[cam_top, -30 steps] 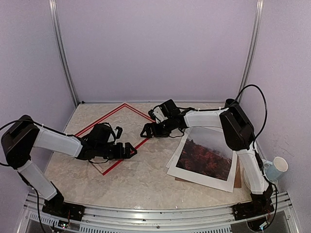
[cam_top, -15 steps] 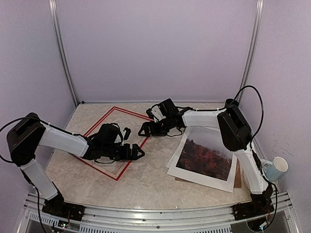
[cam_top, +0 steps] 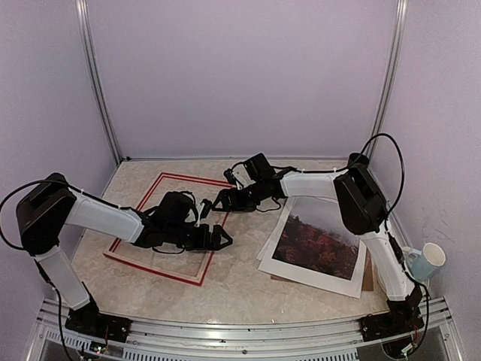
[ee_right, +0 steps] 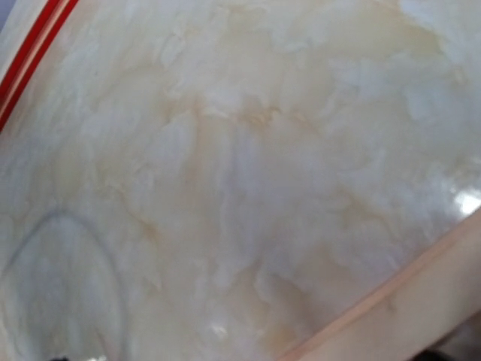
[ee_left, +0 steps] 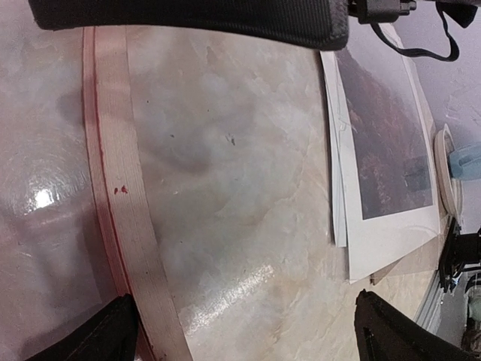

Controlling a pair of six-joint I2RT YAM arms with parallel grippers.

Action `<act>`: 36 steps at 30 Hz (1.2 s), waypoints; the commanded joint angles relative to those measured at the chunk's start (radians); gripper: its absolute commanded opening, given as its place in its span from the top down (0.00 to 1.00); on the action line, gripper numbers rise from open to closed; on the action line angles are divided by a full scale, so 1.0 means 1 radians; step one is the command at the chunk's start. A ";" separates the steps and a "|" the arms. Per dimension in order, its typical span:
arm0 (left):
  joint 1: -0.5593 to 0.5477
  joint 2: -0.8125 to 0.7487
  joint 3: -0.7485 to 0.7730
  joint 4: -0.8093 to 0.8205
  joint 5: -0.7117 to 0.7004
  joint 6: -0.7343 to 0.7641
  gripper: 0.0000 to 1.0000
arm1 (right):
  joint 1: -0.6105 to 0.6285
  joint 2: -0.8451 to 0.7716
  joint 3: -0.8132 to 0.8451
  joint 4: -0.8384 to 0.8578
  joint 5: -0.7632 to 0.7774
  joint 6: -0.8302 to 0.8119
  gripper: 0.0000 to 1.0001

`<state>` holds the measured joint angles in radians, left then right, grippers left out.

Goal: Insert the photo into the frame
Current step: Rotate the frame body at the center of the board.

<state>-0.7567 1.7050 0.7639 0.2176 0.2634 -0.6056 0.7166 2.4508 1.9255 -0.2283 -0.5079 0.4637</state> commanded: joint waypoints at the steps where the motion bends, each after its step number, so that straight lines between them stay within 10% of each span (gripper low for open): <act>1: -0.018 0.022 0.029 0.050 0.053 -0.017 0.01 | 0.006 0.040 0.040 0.049 -0.066 0.004 0.01; 20: -0.016 0.083 0.068 0.061 0.058 -0.017 0.01 | 0.008 0.095 0.128 0.044 -0.104 0.002 0.01; 36: 0.017 -0.119 0.027 -0.006 -0.102 0.034 0.01 | -0.097 -0.225 -0.154 -0.108 0.335 -0.091 0.01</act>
<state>-0.7448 1.6405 0.7990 0.2356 0.2241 -0.6090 0.6350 2.3482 1.7962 -0.2455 -0.4191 0.4076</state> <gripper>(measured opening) 0.989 0.992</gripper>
